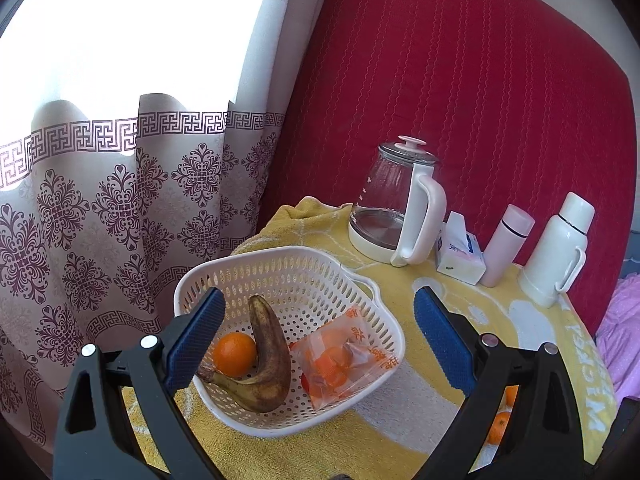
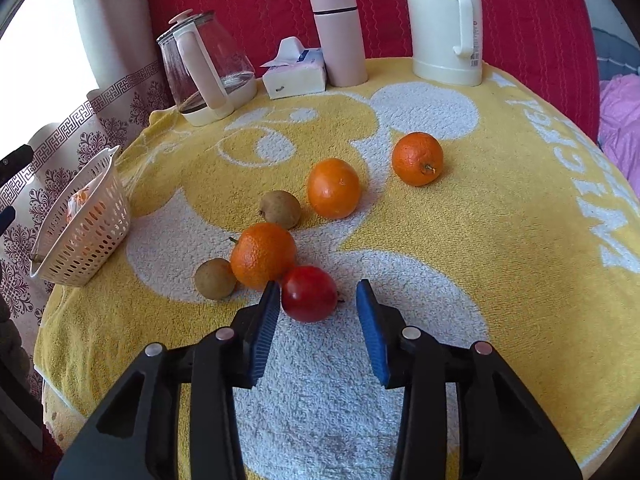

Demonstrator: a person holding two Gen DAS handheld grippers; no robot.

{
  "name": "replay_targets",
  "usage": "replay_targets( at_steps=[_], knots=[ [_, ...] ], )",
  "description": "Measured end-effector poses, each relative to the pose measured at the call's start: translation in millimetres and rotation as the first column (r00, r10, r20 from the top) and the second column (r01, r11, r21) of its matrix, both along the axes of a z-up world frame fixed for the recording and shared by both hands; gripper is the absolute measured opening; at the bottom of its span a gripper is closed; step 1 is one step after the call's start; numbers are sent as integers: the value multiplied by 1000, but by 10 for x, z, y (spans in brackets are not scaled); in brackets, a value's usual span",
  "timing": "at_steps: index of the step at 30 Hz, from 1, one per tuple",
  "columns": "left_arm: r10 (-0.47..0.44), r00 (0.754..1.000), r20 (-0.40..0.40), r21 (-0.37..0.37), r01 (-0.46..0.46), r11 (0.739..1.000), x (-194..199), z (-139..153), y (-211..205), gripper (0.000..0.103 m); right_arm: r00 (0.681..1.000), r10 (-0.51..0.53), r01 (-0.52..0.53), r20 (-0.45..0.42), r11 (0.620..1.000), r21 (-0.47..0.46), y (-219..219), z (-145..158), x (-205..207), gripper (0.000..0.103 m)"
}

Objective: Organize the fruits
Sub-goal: 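Grasp the red tomato with the right tool while the left tool grasps an orange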

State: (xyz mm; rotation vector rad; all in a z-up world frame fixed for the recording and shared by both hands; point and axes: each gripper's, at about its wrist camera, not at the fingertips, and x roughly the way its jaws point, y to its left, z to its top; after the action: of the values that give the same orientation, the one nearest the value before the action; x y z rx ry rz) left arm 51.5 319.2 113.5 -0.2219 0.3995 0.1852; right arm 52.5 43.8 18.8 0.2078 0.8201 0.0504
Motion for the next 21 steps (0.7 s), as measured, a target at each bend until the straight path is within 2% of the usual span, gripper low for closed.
replay_targets(
  at_steps=[5,12,17,21],
  knots=[
    [-30,1000,-9,7,30,1000,15,-28,-78,97,1000,17,-17,1,1000,-9,32,-2,-6,31],
    [-146,989,-4,-12,146,989,20,-84,-309,97,999,-33,34,32,999,-10,-129,71,-128,28],
    [-230,973,-22,27,231,973,24,-169,-572,97,997,-75,75,36,997,25,-333,78,-190,28],
    [-312,948,-59,-3,313,950,83,-281,-717,97,994,-97,96,51,995,33,-439,100,-228,28]
  ],
)
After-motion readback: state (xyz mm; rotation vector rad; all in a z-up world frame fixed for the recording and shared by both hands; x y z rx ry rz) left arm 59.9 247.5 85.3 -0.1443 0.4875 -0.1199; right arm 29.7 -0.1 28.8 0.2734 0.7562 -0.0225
